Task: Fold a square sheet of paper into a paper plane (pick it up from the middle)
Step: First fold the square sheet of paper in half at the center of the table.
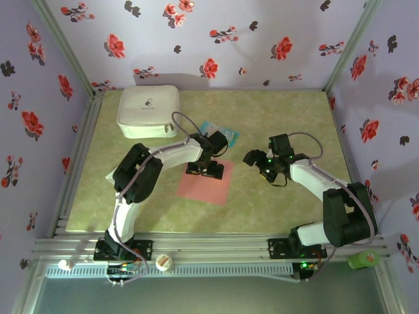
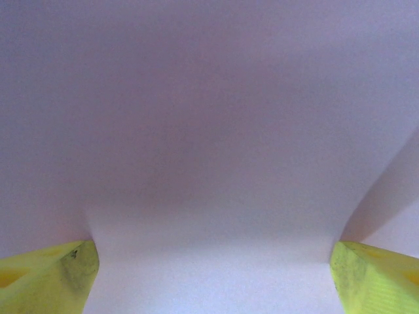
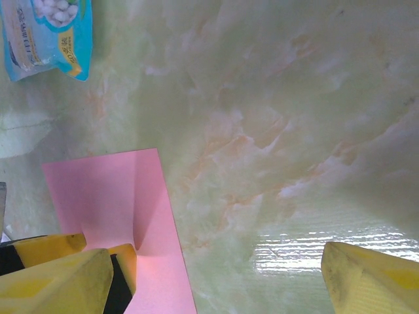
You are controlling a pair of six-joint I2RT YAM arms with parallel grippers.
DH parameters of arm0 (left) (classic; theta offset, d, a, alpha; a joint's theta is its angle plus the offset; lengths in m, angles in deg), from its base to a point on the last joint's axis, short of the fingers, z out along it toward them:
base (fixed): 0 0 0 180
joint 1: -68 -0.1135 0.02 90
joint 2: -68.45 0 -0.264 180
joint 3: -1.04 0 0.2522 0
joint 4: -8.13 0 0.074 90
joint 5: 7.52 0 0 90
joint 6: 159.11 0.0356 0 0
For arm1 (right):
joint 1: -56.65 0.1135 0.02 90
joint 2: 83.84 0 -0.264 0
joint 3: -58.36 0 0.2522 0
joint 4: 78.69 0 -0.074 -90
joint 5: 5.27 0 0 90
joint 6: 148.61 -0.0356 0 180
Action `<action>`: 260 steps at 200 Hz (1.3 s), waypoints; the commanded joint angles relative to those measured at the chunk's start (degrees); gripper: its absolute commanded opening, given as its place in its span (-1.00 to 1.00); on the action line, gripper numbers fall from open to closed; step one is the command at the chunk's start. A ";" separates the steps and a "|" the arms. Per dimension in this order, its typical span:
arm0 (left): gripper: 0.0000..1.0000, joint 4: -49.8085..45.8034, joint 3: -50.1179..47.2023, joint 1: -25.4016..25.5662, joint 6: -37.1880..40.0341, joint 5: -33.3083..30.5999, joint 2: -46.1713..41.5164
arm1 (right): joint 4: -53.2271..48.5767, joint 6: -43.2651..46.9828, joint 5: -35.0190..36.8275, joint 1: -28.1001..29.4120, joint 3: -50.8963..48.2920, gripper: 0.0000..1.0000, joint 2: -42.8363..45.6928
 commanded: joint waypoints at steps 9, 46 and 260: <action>0.84 -1.90 -1.91 0.60 -1.05 2.01 1.46 | -1.71 1.06 2.19 0.43 0.67 0.68 1.93; 0.83 -1.46 -1.93 0.77 -1.38 2.00 1.45 | -2.22 1.23 2.19 0.37 1.09 0.68 1.51; 0.93 -3.03 -0.93 1.54 -2.61 1.03 -1.57 | -2.22 0.51 2.73 0.36 0.03 0.69 3.18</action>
